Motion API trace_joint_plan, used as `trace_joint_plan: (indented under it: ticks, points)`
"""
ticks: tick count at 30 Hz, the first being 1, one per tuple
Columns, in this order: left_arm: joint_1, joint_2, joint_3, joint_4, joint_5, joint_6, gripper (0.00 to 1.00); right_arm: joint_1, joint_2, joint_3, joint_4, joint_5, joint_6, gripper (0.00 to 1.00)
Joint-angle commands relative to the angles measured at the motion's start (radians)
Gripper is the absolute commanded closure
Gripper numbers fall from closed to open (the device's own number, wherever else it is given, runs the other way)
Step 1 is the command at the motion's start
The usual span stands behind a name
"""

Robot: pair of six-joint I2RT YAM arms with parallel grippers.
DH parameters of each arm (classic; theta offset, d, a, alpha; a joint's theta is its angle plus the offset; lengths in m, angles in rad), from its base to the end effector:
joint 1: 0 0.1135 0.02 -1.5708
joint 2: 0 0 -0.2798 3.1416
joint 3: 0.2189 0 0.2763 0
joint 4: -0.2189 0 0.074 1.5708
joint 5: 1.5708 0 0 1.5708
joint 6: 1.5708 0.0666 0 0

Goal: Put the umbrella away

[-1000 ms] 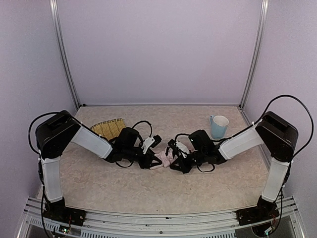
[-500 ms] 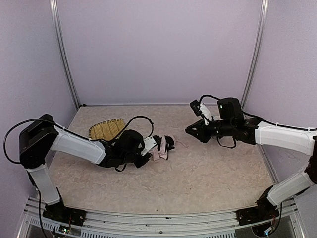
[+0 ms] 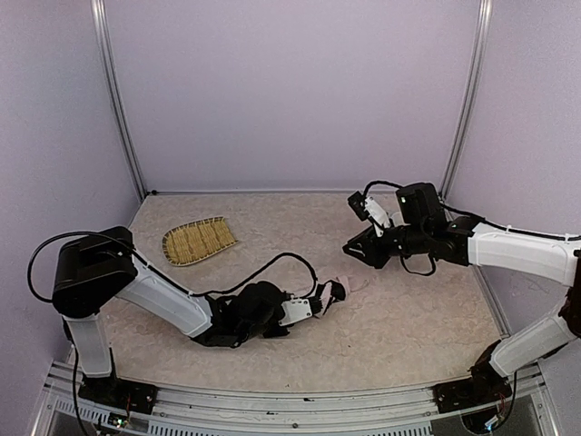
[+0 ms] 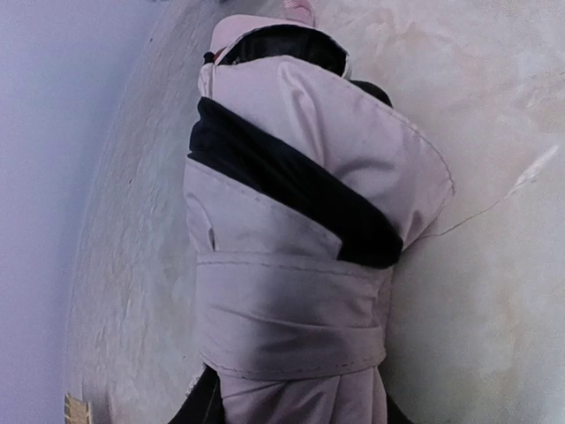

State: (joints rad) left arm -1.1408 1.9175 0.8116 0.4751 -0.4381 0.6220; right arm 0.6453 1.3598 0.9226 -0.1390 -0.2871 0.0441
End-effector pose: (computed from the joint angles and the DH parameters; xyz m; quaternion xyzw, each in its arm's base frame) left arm 0.1916 -0.3501 0.0833 0.6089 0.6295 0.0739 0.4770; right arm 0.2657 0.2236 0.2521 -0.3227 0.8106 0.2779 0.4019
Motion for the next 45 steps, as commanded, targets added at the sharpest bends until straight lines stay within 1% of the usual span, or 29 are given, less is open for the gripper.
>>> trace_joint_plan:
  ticks: [1,4,5,6,7,9,15,17,19,21,23,25,28,33,36,38,41,42,44,45]
  points:
    - [-0.034,0.033,-0.059,-0.054,0.246,0.002,0.62,-0.004,0.049,0.017,-0.095,-0.041,-0.055,0.69]
    - [-0.017,-0.008,-0.077,-0.048,0.258,-0.027,0.45,0.005,0.091,0.050,-0.148,-0.103,-0.113,0.56]
    - [-0.009,-0.024,-0.086,-0.044,0.265,-0.034,0.41,0.015,0.106,0.071,-0.173,-0.111,-0.139,0.51]
    - [0.000,-0.044,-0.100,-0.039,0.276,-0.039,0.11,0.025,0.125,0.096,-0.205,-0.112,-0.168,0.48]
    - [0.006,-0.064,-0.115,-0.030,0.284,-0.041,0.03,0.037,0.142,0.122,-0.237,-0.112,-0.200,0.46]
    - [0.011,-0.112,-0.150,0.004,0.290,-0.044,0.01,0.057,0.179,0.181,-0.303,-0.109,-0.256,0.38]
    - [0.027,-0.326,-0.260,0.067,0.360,-0.063,0.01,0.106,0.292,0.361,-0.469,-0.140,-0.396,0.28]
    - [0.042,-0.394,-0.298,0.078,0.390,-0.087,0.01,0.136,0.353,0.422,-0.526,-0.134,-0.441,0.21]
    - [0.073,-0.459,-0.346,0.118,0.407,-0.129,0.01,0.175,0.418,0.471,-0.579,-0.078,-0.487,0.12]
    - [0.118,-0.520,-0.392,0.139,0.438,-0.180,0.01,0.219,0.484,0.506,-0.622,0.001,-0.534,0.09]
    - [0.161,-0.572,-0.433,0.143,0.465,-0.214,0.01,0.258,0.542,0.526,-0.635,0.092,-0.574,0.08]
    - [0.177,-0.614,-0.470,0.150,0.458,-0.225,0.01,0.281,0.596,0.547,-0.639,0.168,-0.610,0.07]
    - [0.185,-0.672,-0.518,0.158,0.443,-0.231,0.01,0.286,0.669,0.601,-0.625,0.287,-0.619,0.09]
    - [0.193,-0.746,-0.558,0.159,0.457,-0.243,0.01,0.288,0.722,0.676,-0.618,0.308,-0.651,0.09]
    - [0.195,-0.771,-0.576,0.171,0.459,-0.246,0.01,0.292,0.762,0.678,-0.628,0.345,-0.661,0.10]
    - [0.196,-0.790,-0.578,0.169,0.457,-0.249,0.01,0.296,0.788,0.672,-0.639,0.400,-0.661,0.11]
    - [0.198,-0.811,-0.577,0.156,0.461,-0.245,0.01,0.304,0.808,0.665,-0.638,0.393,-0.660,0.11]
    - [0.199,-0.816,-0.578,0.156,0.462,-0.245,0.01,0.308,0.818,0.668,-0.632,0.382,-0.656,0.13]
    - [0.202,-0.819,-0.577,0.156,0.465,-0.243,0.01,0.318,0.846,0.683,-0.632,0.364,-0.648,0.19]
    - [0.203,-0.819,-0.577,0.155,0.466,-0.242,0.01,0.324,0.862,0.693,-0.639,0.368,-0.642,0.24]
